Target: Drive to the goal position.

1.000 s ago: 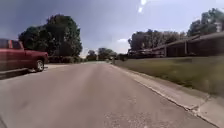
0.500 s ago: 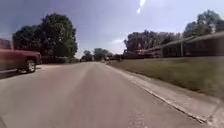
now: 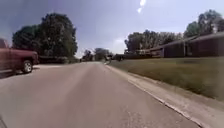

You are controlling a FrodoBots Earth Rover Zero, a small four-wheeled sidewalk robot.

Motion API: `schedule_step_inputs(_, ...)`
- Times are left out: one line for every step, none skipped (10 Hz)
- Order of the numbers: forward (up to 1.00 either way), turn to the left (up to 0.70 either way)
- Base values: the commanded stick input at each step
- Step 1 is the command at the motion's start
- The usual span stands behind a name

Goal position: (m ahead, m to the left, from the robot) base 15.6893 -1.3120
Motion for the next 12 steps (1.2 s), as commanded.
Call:
schedule_step_inputs(0.70,0.00)
schedule_step_inputs(0.70,0.00)
schedule_step_inputs(0.70,0.00)
schedule_step_inputs(0.70,0.00)
schedule_step_inputs(0.70,0.00)
schedule_step_inputs(0.70,0.00)
schedule_step_inputs(0.70,0.00)
schedule_step_inputs(0.70,0.00)
schedule_step_inputs(0.70,0.00)
schedule_step_inputs(0.70,0.00)
schedule_step_inputs(0.70,0.00)
schedule_step_inputs(0.70,0.00)
